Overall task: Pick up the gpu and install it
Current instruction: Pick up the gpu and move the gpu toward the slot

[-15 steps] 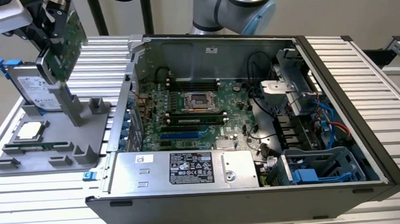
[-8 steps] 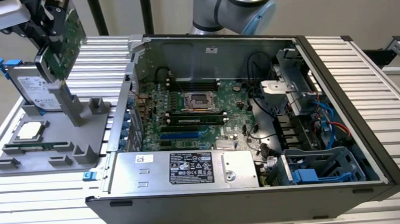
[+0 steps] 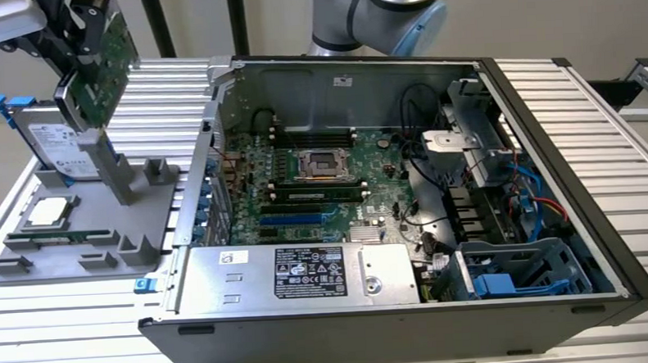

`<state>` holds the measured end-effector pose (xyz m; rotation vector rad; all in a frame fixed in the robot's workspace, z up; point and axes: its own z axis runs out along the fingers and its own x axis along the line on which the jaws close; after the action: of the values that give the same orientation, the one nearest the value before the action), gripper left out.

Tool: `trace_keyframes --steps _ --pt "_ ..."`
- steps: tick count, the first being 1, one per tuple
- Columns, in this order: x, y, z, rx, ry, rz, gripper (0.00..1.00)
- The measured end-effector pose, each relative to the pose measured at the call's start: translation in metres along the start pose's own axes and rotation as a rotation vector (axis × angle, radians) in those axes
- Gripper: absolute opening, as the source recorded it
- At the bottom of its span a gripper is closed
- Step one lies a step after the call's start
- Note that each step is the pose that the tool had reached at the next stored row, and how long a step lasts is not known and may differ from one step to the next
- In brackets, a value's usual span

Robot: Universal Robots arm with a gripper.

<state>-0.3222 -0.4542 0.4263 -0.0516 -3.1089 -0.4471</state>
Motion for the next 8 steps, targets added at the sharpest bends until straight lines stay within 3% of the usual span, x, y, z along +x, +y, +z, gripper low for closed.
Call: trace_keyframes --steps 8 --pt "0.0000 0.0007 -0.0023 0.0000 0.0000 0.000 0.00"
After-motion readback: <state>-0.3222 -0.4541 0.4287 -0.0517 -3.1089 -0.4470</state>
